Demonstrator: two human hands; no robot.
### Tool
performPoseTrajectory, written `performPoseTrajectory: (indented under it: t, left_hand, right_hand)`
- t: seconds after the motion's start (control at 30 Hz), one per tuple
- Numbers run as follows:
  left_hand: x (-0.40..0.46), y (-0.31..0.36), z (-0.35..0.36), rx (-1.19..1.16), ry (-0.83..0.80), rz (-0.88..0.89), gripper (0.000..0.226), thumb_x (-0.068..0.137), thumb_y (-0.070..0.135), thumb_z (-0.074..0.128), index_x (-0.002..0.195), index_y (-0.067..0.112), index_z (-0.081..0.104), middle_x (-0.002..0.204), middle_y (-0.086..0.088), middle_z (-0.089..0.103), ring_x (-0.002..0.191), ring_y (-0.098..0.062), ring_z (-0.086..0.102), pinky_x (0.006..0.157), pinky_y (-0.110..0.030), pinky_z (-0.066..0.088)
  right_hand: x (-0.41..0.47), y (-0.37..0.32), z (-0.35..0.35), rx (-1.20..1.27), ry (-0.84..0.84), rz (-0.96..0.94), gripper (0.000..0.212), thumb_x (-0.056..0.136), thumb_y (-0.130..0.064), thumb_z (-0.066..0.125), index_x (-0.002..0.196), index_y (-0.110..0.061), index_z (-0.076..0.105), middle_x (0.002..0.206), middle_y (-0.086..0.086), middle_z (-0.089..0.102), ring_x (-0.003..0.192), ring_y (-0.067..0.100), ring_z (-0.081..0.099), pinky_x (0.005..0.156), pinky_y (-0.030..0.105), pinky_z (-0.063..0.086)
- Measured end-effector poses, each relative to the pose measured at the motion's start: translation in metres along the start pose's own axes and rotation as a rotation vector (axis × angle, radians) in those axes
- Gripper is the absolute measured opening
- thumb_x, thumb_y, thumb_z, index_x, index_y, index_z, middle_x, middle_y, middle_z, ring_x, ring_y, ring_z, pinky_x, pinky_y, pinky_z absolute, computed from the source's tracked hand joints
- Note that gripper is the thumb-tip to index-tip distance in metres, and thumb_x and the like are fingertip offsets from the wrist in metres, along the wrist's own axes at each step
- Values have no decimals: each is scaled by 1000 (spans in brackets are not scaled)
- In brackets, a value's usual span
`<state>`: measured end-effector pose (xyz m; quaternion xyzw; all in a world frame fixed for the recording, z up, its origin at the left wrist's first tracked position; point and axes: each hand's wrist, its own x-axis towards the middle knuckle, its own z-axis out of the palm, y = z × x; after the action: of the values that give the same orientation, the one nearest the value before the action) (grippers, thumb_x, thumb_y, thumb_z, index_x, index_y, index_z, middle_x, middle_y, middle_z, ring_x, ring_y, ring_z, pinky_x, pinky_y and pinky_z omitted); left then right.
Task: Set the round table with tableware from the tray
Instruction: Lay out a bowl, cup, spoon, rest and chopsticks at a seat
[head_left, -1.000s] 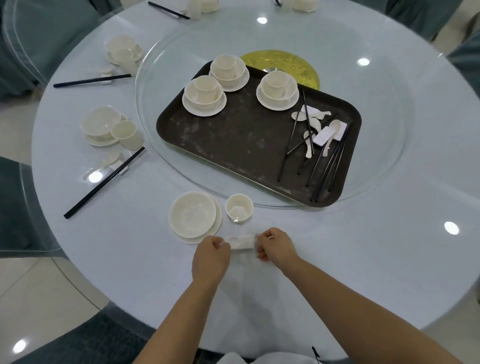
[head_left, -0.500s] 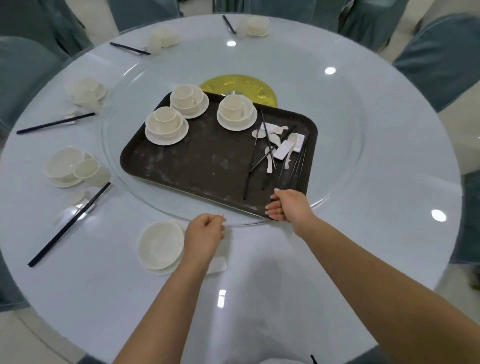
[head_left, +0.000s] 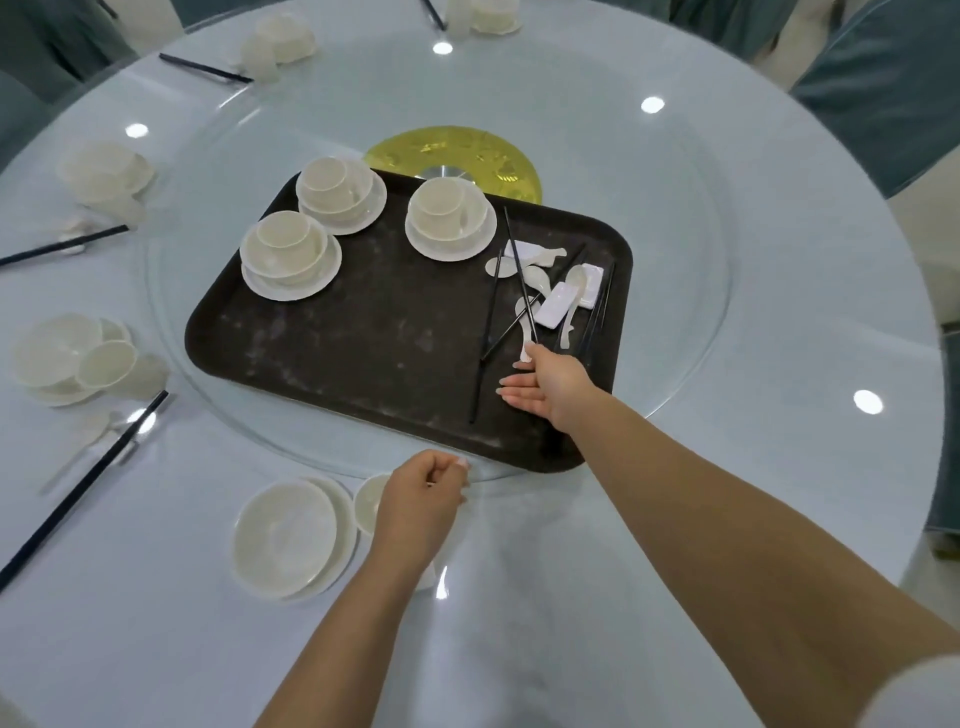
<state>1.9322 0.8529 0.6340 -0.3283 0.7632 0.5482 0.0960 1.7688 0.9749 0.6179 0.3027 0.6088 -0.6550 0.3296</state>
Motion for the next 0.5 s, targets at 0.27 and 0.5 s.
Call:
performPoseTrajectory:
  t: [0.27, 0.5]
  left_hand:
    - [3, -1, 6, -90, -14, -95, 14, 94, 27, 61, 83, 23, 69, 76, 6, 69, 70, -8, 66, 60, -15, 50]
    - [-14, 7, 7, -259, -37, -138, 19, 94, 23, 58, 80, 20, 71, 73, 4, 72, 78, -13, 67, 72, -24, 54]
  right_hand:
    - [-13, 5, 7, -53, 18, -73, 29, 104, -24, 42, 87, -7, 56, 75, 10, 64, 63, 18, 63, 51, 21, 53]
    - [-64, 48, -8, -97, -62, -219, 26, 103, -22, 45, 88, -7, 60, 66, 8, 68, 53, 14, 64, 51, 22, 54]
